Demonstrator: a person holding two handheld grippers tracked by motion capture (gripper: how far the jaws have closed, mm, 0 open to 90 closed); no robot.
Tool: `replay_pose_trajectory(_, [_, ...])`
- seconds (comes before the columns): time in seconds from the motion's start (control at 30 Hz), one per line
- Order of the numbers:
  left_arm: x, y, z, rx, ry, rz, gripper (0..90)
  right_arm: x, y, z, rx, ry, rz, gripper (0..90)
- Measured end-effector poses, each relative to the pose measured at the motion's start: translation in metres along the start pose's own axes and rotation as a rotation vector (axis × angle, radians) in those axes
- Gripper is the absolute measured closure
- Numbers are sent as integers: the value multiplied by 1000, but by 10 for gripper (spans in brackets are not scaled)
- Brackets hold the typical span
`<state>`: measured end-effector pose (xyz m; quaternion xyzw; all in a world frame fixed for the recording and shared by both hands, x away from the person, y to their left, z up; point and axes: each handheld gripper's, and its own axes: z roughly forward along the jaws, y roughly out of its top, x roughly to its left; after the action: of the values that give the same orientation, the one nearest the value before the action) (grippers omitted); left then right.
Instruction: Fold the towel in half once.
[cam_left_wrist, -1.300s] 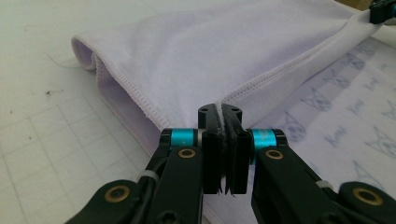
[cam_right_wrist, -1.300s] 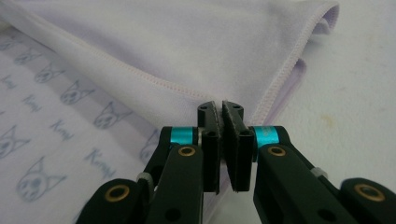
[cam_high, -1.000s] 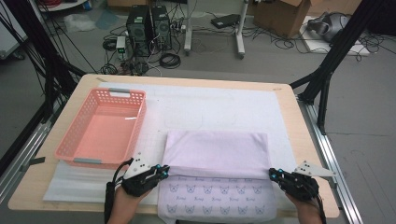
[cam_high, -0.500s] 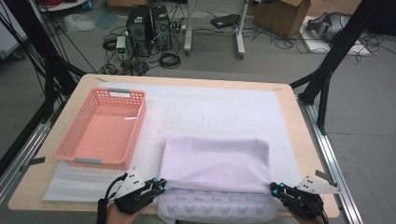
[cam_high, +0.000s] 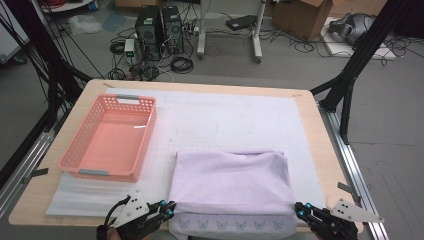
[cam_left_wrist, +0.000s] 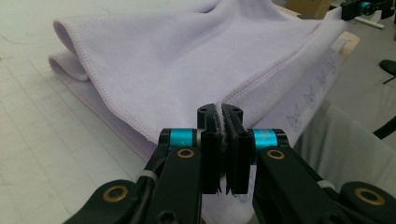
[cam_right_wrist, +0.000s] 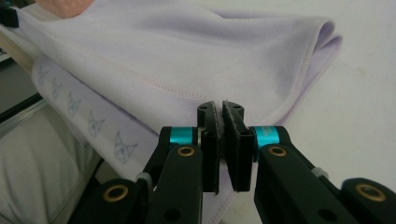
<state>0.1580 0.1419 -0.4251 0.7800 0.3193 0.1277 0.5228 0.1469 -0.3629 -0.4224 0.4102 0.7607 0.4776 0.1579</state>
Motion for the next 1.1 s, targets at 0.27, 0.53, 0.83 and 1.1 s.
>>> replay_pose_trajectory(0.27, [4, 2, -3, -44, -24, -84, 543, 2, -4, -9, -22, -25, 41, 665])
replay_pose_trajectory(0.53, [39, 17, 15, -54, 91, -118, 506, -12, 13, 11, -44, -162, 66, 592])
replay_pose_trajectory(0.83, [78, 25, 71, 75, 154, -209, 449, -30, 27, 68, 65, -232, 62, 585])
replay_pose_trajectory(1.1, [67, 21, 83, 145, 166, -148, 872, -34, 22, 77, 118, -193, 39, 865])
